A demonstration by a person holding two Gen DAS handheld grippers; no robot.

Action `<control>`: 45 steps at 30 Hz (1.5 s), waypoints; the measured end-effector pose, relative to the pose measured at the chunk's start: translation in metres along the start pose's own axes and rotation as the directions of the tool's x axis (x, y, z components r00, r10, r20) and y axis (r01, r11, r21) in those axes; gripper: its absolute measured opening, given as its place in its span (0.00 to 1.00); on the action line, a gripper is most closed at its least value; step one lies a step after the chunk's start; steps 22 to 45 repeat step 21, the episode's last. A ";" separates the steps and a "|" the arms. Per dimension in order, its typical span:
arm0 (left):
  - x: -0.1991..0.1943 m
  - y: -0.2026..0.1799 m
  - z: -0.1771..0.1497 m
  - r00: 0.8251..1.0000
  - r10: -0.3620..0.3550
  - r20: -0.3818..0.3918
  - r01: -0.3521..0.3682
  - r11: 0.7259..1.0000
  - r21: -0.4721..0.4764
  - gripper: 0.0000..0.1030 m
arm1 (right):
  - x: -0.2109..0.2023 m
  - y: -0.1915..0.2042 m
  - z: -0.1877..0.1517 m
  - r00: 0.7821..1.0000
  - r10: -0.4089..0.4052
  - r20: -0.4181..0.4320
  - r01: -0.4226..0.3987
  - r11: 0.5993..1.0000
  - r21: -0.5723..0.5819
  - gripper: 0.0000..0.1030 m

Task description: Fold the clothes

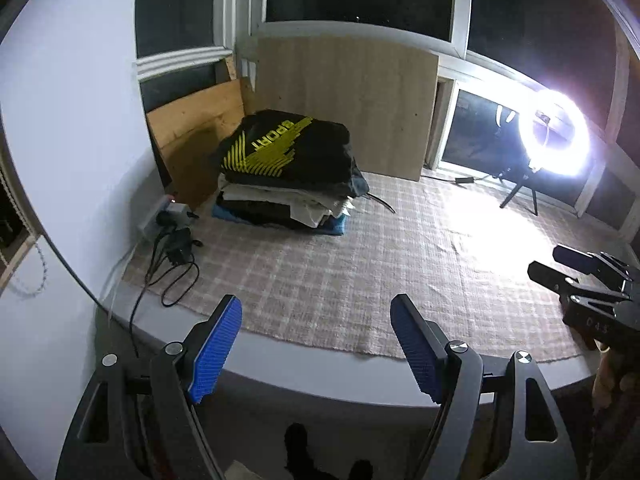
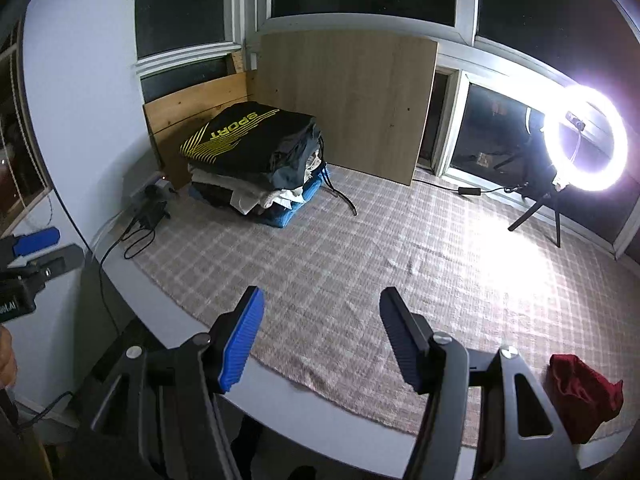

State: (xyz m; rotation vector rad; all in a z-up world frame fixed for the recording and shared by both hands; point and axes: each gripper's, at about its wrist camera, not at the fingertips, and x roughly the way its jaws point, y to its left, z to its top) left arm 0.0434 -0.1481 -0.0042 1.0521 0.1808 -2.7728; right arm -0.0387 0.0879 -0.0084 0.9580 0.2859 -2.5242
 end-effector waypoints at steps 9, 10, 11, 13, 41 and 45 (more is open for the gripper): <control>-0.011 -0.012 0.000 1.000 0.011 0.012 -0.011 1.000 0.023 0.73 | -0.008 -0.004 -0.002 1.000 0.002 0.022 -0.002 1.000 0.008 0.58; -0.011 -0.013 0.001 1.000 0.011 0.011 -0.011 1.000 0.025 0.73 | -0.008 -0.005 -0.002 1.000 0.002 0.023 -0.002 1.000 0.009 0.58; -0.011 -0.014 0.001 1.000 0.011 0.010 -0.011 1.000 0.028 0.73 | -0.008 -0.005 -0.002 1.000 0.002 0.022 -0.002 1.000 0.010 0.58; -0.011 -0.015 0.002 1.000 0.013 0.011 -0.013 0.999 0.031 0.73 | -0.008 -0.005 -0.002 1.000 0.000 0.021 -0.001 1.000 0.013 0.58; -0.014 -0.012 0.004 0.999 0.022 0.026 -0.023 0.999 0.034 0.73 | -0.003 -0.005 -0.002 1.000 0.001 0.015 -0.001 1.000 0.018 0.58; -0.014 -0.012 0.004 0.999 0.022 0.026 -0.023 0.999 0.034 0.73 | -0.003 -0.005 -0.002 1.000 0.001 0.015 -0.001 1.000 0.018 0.58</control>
